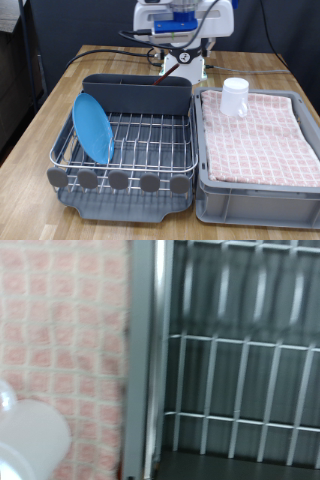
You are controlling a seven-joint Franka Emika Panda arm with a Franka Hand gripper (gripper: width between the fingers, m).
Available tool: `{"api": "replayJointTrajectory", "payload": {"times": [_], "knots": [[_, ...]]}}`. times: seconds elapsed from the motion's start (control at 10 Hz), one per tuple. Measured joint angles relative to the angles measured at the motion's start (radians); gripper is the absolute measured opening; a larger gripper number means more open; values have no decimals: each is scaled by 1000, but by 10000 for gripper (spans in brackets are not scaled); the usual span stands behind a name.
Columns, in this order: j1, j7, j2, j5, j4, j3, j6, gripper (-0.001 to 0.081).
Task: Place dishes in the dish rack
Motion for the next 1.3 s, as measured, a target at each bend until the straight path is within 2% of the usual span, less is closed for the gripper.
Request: {"api": "replayJointTrajectory", "payload": {"times": [0.4,1.0,1.3], "knots": [[6,10,1,-3,-8,18,-3,802],[20,45,2,14,-20,100,-10,802],[33,109,2,27,-34,155,4,802]]}}
